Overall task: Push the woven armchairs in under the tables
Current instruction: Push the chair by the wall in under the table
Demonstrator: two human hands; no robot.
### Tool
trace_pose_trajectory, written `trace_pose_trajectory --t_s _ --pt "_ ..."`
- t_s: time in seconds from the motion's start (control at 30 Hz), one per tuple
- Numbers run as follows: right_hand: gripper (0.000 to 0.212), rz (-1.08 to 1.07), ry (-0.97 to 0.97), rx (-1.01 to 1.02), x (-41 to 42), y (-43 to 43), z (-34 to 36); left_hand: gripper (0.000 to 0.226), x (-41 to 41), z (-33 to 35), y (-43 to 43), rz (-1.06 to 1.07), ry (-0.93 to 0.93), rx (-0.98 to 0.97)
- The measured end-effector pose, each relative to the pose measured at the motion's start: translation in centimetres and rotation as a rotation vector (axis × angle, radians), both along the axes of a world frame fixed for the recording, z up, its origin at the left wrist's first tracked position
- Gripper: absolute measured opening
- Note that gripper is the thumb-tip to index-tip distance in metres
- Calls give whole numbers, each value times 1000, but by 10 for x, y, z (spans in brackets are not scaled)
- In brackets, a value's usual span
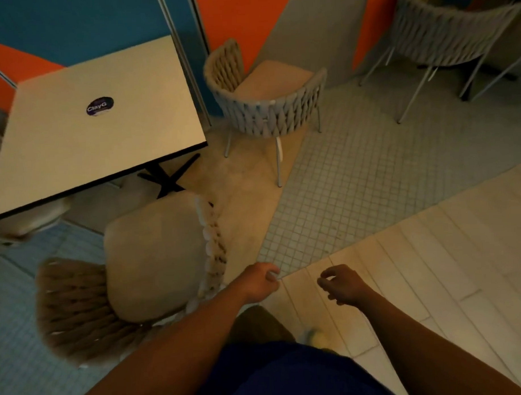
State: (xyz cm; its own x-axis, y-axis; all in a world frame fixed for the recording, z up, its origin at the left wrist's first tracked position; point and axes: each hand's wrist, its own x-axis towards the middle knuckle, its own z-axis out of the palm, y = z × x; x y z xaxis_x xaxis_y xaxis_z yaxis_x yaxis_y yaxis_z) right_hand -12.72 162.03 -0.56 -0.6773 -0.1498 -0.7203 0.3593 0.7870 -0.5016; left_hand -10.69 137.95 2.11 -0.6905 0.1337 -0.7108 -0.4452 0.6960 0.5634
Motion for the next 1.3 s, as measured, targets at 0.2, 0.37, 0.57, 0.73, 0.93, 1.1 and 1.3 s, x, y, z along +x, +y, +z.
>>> trace_pose_trajectory --t_s 0.2,0.37,0.57,0.73,0.93,1.1,1.3 --pt "37 9 -40 -47 -90 2 1 42 -81 -18 -10 17 -37 -58" --pt "39 -31 -13 -19 -198 0 -1 42 -185 -38 -37 -8 -46 -87" --pt "43 -66 46 -5 -316 -25 13 39 -314 -25 -67 -22 -12 -74" --pt "37 -40 29 -39 -397 -48 16 36 -398 -18 -80 38 0 -83" --pt "27 -24 -45 -79 -516 -66 8 39 -481 -35 -91 123 -55 -109" --pt "29 -39 -129 -124 -602 -84 3 39 -541 -33 -98 178 -85 -151" --pt "35 -361 -299 -204 -677 -131 -12 68 -645 -38 -139 14 26 -310"
